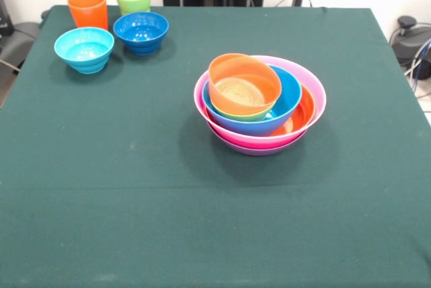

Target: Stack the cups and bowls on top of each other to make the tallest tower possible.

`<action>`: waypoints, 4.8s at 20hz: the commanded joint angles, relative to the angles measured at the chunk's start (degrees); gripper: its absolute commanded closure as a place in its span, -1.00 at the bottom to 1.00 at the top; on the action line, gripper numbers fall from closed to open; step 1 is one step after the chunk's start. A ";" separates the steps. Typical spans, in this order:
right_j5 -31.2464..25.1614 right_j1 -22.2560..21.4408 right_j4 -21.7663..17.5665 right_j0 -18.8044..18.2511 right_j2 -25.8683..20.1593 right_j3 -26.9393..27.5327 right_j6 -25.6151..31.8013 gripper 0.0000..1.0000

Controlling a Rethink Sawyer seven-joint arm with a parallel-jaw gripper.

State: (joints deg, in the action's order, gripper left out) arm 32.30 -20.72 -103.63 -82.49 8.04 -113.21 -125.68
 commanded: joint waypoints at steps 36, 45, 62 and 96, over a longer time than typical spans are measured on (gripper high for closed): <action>-8.43 20.88 12.18 16.08 -4.20 16.80 5.17 -1.00; -3.93 24.52 9.10 16.40 -5.18 20.85 2.71 -1.00; -2.73 24.88 11.35 16.90 -4.69 20.72 3.53 -1.00; -1.24 22.63 6.60 29.95 -2.27 21.88 -12.06 -1.00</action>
State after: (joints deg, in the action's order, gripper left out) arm 29.86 0.71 -98.76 -53.28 12.48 -98.96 -127.57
